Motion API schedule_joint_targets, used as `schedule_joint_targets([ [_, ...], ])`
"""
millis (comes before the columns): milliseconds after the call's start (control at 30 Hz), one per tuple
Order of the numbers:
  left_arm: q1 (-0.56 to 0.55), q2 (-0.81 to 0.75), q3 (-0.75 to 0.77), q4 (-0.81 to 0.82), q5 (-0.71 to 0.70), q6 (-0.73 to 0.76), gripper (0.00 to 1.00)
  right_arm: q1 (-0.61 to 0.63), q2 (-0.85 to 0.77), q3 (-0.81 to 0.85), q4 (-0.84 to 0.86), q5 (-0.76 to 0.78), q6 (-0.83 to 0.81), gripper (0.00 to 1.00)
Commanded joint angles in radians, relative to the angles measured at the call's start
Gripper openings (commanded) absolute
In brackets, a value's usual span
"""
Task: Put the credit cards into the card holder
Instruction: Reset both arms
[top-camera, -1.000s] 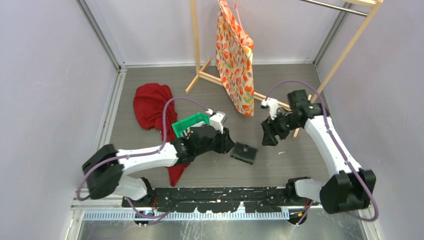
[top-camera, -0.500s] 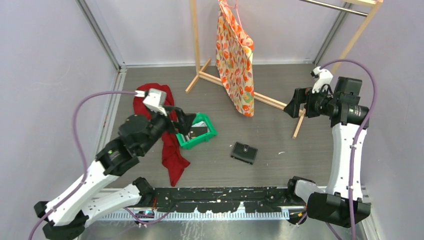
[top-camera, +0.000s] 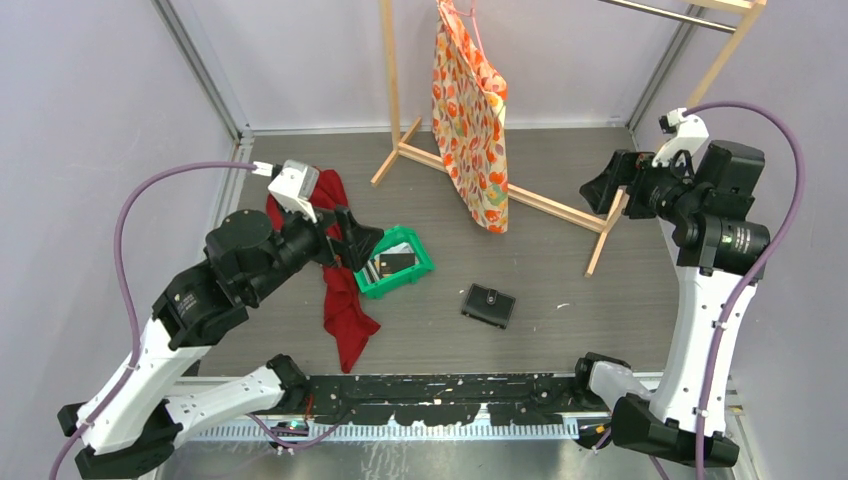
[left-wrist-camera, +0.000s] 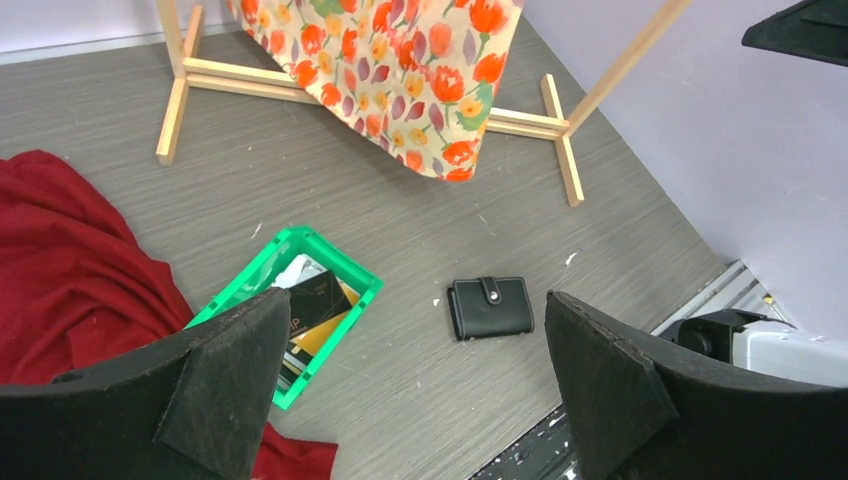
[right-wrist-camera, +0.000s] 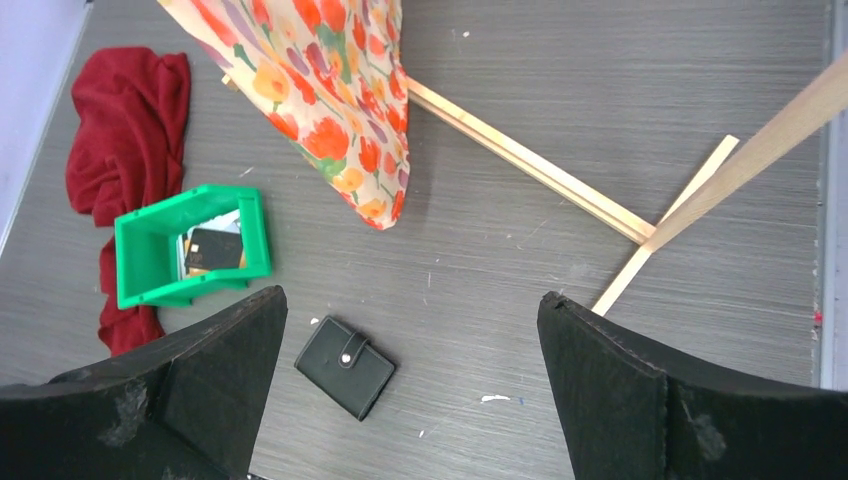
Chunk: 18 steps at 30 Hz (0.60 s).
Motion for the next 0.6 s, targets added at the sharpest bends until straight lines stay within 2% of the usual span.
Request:
schedule_joint_targets([
  [0, 0.006, 0.028, 0.094, -0.045, 0.049, -0.012, 1.00, -0.015, -0.030, 0.055, 0.000, 0.074, 0.049, 1.00],
  [567, 0.006, 0.050, 0.112, -0.043, 0.068, -0.045, 1.00, -0.023, 0.005, 0.091, 0.001, 0.039, 0.060, 1.00],
])
